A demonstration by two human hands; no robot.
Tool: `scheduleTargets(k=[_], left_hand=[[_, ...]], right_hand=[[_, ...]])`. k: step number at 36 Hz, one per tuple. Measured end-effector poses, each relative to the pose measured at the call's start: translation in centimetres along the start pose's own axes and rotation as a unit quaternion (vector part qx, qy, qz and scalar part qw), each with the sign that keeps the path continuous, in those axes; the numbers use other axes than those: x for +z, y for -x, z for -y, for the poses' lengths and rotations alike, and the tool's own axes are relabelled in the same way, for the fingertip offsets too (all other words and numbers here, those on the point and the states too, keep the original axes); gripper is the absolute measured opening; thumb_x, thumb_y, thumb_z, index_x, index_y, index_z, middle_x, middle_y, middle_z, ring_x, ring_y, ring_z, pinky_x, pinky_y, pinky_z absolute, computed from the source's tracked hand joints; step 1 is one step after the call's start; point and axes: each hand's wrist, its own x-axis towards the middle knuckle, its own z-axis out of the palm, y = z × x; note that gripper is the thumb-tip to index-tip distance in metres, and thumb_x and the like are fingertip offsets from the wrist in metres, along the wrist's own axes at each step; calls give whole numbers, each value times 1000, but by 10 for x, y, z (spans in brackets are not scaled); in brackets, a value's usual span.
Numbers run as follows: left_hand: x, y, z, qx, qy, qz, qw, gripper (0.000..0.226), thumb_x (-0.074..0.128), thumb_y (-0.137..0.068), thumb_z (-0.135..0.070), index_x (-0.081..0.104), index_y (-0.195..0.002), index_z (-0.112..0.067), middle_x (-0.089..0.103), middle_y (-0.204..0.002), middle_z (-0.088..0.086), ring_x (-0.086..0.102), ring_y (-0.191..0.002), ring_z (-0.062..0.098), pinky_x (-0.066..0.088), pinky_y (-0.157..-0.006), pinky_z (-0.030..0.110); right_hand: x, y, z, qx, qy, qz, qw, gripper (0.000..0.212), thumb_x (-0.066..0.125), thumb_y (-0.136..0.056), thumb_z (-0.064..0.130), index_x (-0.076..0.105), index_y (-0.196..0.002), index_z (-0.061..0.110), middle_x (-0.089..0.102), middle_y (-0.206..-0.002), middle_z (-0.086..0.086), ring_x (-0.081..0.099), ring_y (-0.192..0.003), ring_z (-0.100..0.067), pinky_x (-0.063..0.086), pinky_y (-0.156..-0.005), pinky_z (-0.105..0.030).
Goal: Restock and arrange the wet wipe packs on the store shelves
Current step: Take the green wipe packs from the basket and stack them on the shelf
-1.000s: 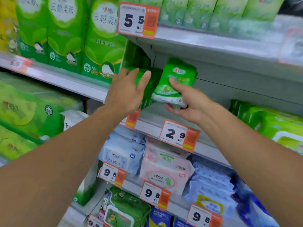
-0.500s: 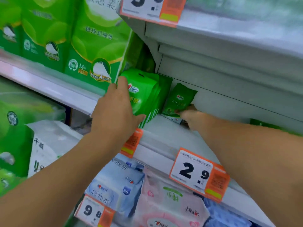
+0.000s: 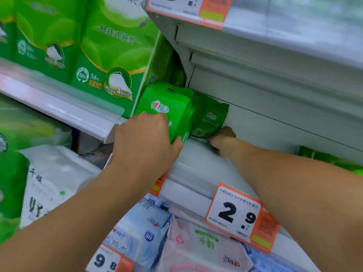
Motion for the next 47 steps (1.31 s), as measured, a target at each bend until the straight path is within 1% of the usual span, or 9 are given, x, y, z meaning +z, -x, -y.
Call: scheduleTargets(k=[7,12,18,21,26,30,35,42,47], left_hand=[[2,10,11,86,52,-50,994,32,62,-85,-46,49,-79,-17,51,-81,3,45,-77,24,35,-59,34],[2,23,13,129,24,-70,989,29,66,-85,-37,57,-89,-10,56,-88,11,56,-78,34,32,-59,34],[-23,70,14,130,22,90,987,56,58,-89,-46,53,-132,-10,56,-130,15,53,-118,37,45,-94,45],[-33,124,4,170,-3,194,966,70,60,-91,-46,40,-147,-10,33,-155,18,40,-136,38,38,-107,47],[-32,265,-17,234,-11,435,870,78,37,-80,-67,52,-135,-14,57,-133,14,55,-121,36,47,-98,45],[-29,401,-6,162,-106,630,752,84,59,-83,-65,36,-148,-18,43,-149,10,43,-135,29,39,-109,41],[-39,473,8,105,-208,649,724,126,72,-65,-73,2,-157,-22,18,-161,11,30,-142,38,31,-112,55],[-44,450,5,138,-192,696,678,144,81,-48,-75,6,-157,-19,20,-162,9,30,-144,32,32,-115,49],[-48,447,9,160,-196,701,667,139,87,-51,-65,8,-157,-20,16,-163,8,32,-144,31,36,-113,43]], right_hand=[[-31,27,7,-7,-36,104,994,38,82,-81,18,59,-109,7,62,-106,-11,60,-81,-24,61,-77,-43],[-70,87,12,-89,75,118,986,39,72,-87,31,62,-116,7,63,-113,-12,61,-101,-28,57,-83,-37],[-124,248,-43,-413,16,-44,910,18,62,-90,20,67,-107,17,68,-106,-1,61,-100,-21,45,-89,-32],[-135,351,-110,-463,-30,-3,886,10,61,-89,19,67,-96,15,67,-91,0,58,-86,-17,44,-78,-30],[-78,450,-271,-266,69,267,923,23,65,-87,37,67,-104,20,69,-97,-3,65,-93,-27,47,-79,-34],[-52,509,-346,-111,107,341,927,46,76,-82,41,67,-118,14,67,-115,-10,61,-109,-29,48,-92,-36],[-65,537,-366,-179,204,289,918,72,76,-78,43,46,-140,21,45,-138,-6,44,-128,-29,44,-102,-42],[-82,516,-390,33,86,395,914,115,95,-59,34,28,-151,14,40,-152,-10,43,-136,-29,39,-108,-37],[-55,530,-407,92,14,313,945,114,100,-46,28,34,-139,25,43,-140,-5,50,-123,-26,45,-100,-38]])
